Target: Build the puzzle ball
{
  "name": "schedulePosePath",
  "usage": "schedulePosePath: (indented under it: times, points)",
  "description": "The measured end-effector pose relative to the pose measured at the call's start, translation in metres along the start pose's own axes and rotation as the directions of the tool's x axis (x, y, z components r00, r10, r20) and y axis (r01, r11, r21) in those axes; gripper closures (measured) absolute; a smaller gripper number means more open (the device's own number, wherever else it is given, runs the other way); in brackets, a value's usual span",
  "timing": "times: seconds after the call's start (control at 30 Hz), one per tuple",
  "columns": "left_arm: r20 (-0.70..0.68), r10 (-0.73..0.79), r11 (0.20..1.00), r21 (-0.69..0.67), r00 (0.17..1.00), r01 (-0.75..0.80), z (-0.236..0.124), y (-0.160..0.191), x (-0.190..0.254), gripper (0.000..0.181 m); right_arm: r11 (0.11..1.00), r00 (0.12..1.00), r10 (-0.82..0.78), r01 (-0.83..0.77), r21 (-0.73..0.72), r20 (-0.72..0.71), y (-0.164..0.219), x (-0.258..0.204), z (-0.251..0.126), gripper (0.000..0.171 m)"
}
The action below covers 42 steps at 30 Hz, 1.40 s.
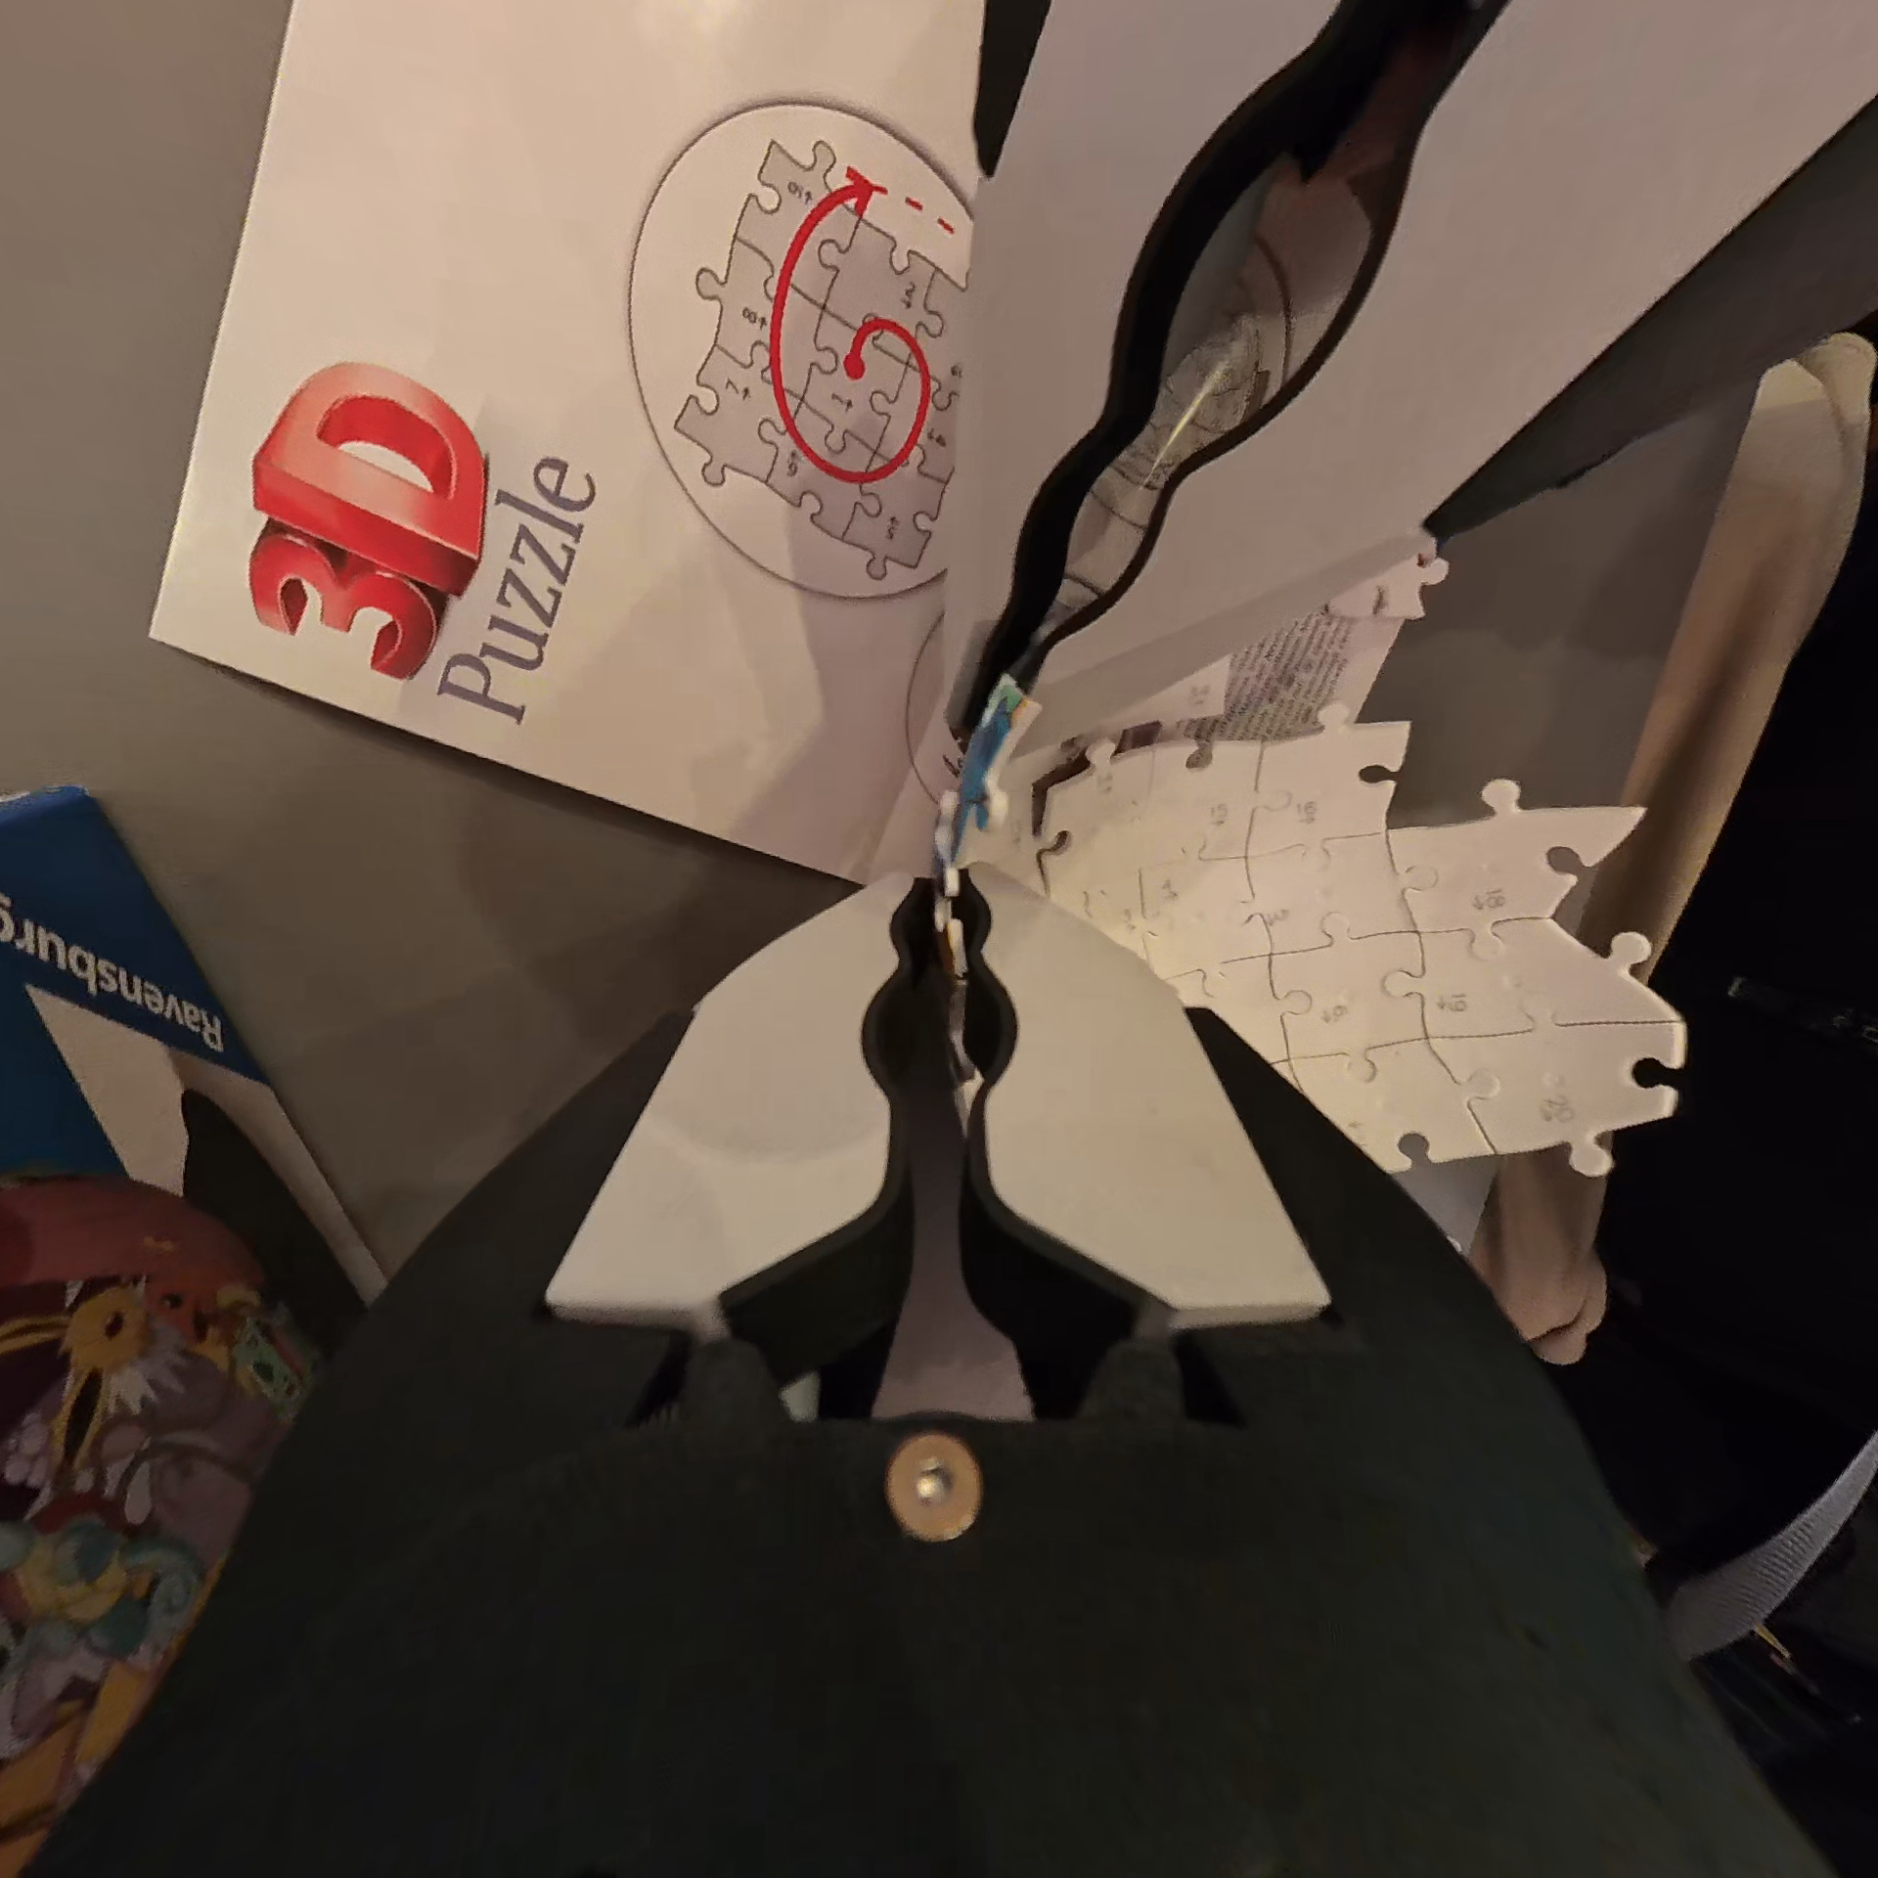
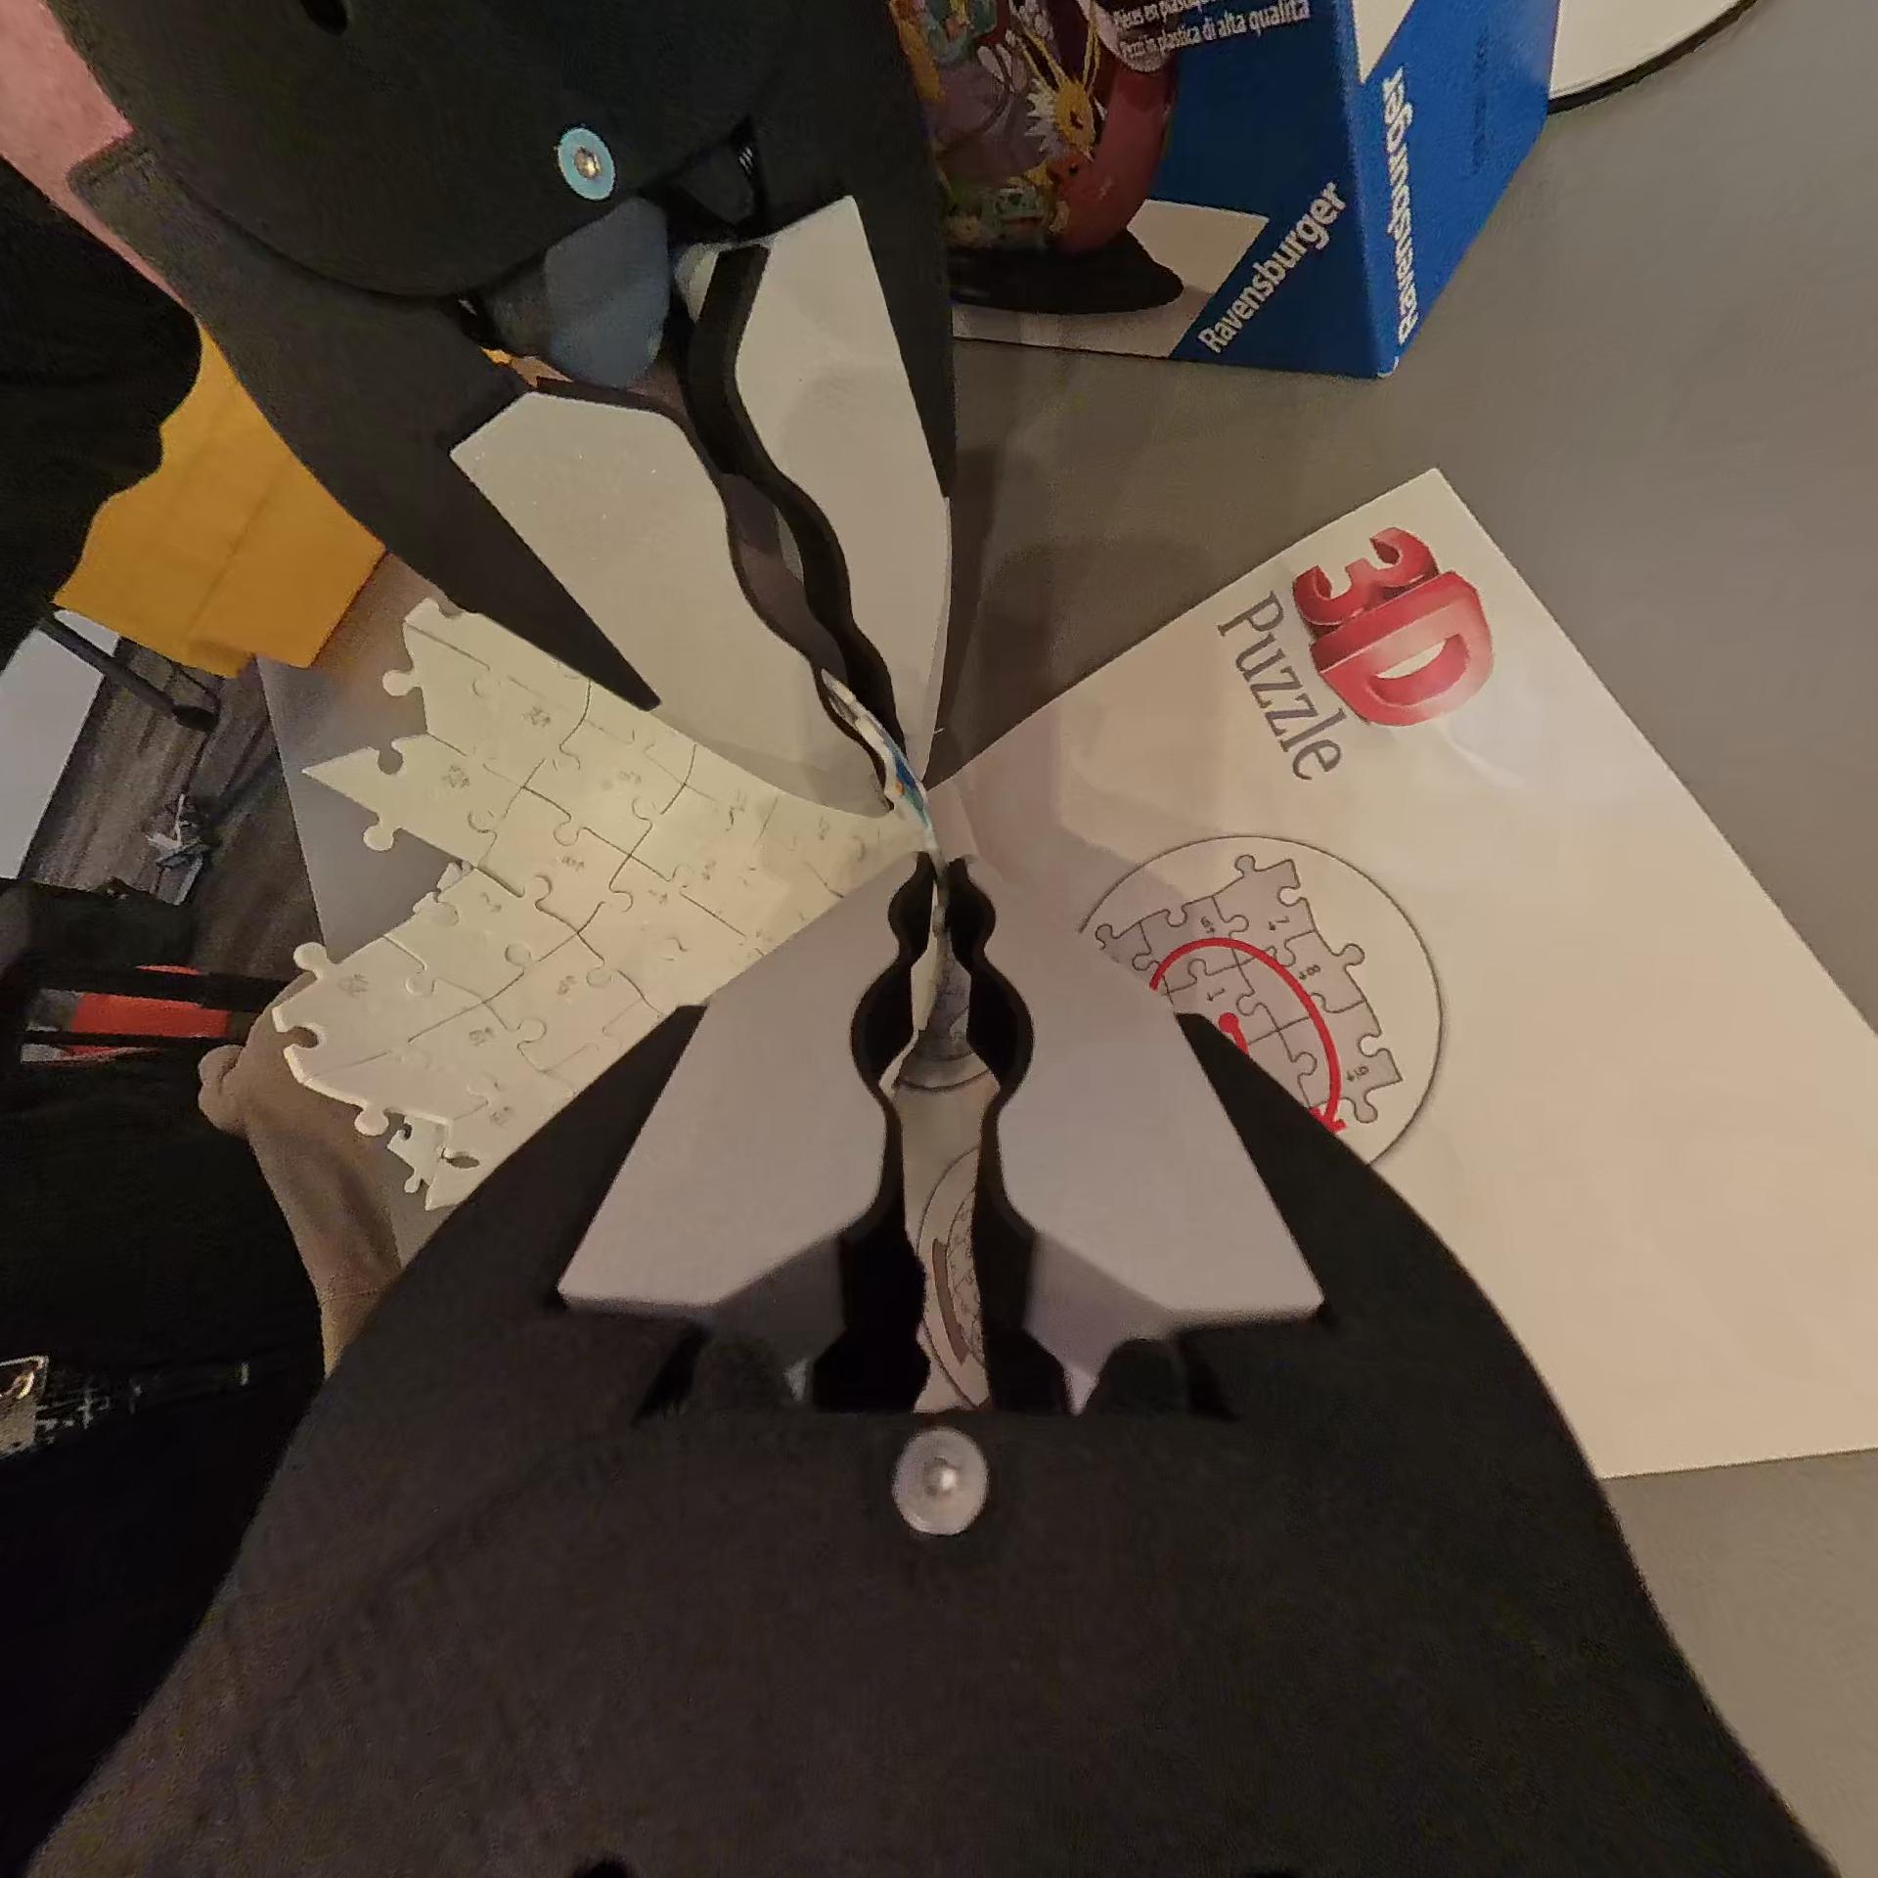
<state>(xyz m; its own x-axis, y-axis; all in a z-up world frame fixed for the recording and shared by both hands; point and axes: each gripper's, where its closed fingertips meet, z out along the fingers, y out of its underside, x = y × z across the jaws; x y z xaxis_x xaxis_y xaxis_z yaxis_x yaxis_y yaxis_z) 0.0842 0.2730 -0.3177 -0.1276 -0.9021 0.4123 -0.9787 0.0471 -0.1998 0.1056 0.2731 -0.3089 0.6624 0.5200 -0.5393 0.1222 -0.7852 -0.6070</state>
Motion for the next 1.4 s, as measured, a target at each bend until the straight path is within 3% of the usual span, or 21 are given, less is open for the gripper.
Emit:
schedulePosePath:
  times: [0.6, 0.67, 1.17, 1.4]
  points:
    - [-0.053, 0.016, 1.0, 0.01, 0.998, -0.015, 0.001, 0.002, 0.002, 0.178, 0.991, 0.991, -0.12, 0.122, -0.044, 0.057, -0.002, -0.007, 0.011, 0.163]
    - [-0.053, 0.018, 1.0, 0.002, 0.998, -0.018, 0.001, 0.002, 0.002, 0.178, 0.987, 0.988, -0.148, 0.151, -0.063, 0.051, -0.001, -0.009, 0.012, 0.171]
    - [-0.055, 0.05, 0.998, 0.028, 0.997, -0.049, 0.003, 0.003, 0.002, 0.178, 0.999, 0.986, -0.02, 0.025, -0.027, 0.165, 0.001, -0.011, 0.012, 0.171]
    - [-0.082, 0.057, 0.997, 0.046, 0.995, -0.054, 0.001, 0.004, 0.002, 0.178, 0.994, 0.987, -0.097, 0.103, -0.042, 0.125, 0.0, -0.011, 0.013, 0.171]
